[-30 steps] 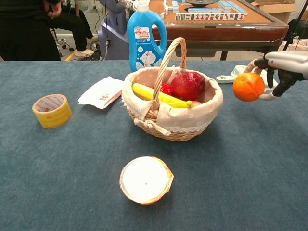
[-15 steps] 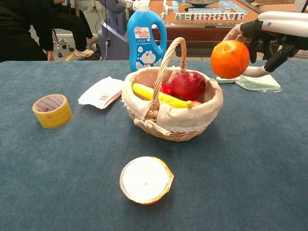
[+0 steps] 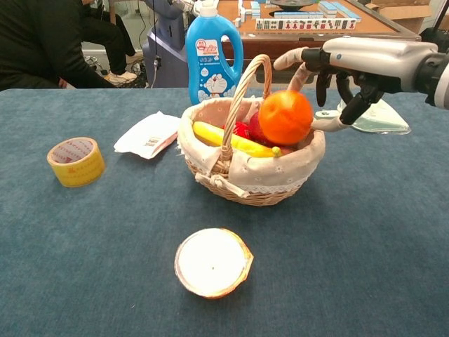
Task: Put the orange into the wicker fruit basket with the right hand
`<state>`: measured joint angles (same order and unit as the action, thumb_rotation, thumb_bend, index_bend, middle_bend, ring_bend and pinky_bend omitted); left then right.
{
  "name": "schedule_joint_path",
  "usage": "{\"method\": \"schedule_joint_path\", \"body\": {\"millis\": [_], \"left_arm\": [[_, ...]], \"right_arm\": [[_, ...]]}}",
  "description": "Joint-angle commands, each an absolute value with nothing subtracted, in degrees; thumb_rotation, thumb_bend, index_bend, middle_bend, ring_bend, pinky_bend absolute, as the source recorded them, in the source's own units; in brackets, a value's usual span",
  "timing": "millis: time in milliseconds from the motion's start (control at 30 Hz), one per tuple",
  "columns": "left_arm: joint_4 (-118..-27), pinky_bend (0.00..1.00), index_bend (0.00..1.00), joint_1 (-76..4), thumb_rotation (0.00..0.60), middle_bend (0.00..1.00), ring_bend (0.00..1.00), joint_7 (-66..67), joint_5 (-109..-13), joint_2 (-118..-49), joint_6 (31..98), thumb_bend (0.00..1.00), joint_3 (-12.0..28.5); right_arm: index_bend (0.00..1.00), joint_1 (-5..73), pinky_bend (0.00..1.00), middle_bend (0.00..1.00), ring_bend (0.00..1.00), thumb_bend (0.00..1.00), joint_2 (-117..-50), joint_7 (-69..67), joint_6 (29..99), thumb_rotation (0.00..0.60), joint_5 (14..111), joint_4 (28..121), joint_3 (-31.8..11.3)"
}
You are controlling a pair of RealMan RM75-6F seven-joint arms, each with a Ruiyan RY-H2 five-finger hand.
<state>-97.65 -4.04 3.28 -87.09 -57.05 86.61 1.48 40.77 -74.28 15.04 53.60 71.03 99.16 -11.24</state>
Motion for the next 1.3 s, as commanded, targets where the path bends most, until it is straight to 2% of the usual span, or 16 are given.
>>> {"method": "schedule_joint_path", "body": {"millis": [33,233,667,1000,1300], "left_arm": [[-97.6,0.07,0.11,-4.0,0.6,0.03,0.0,3.3,-87.1,-57.0,86.6,0.33,1.5],[-97.7,0.07,0.11,-4.2,0.6,0.03,0.0,3.1,-87.1,-56.9,86.5,0.33,1.7],[-97.6,0.07,0.11,-5.3,0.6,0.02,0.0,3.5,-86.6,-57.2,84.9,0.33,2.1],[-98.2,0.07,0.11,-6.0,0.6,0.02,0.0,4.5,-86.8,-57.5,84.1,0.33,2.2],[-98.6,0.07,0.11,-6.8,0.6,0.03,0.0,5.2,-86.8,-57.9,83.3,0.33,2.4]], "right_arm": [[0.0,40.9,0.63,0.18,0.36,0.37,-74.3,15.4,53.7,0.6,70.7,99.4,-11.1],[0.0,39.2,0.63,0.17,0.36,0.37,-72.0,16.9,56.6,0.6,72.1,100.7,-9.6],[0.02,26.6,0.63,0.2,0.36,0.37,-60.3,12.2,71.0,0.6,78.2,101.0,-4.9],[0.05,17.2,0.63,0.21,0.36,0.35,-58.7,8.6,79.5,0.6,81.0,96.2,-0.7],[0.06,10.9,0.63,0.23,0.36,0.35,-59.2,4.3,85.5,0.6,81.3,93.0,-0.3]]}}
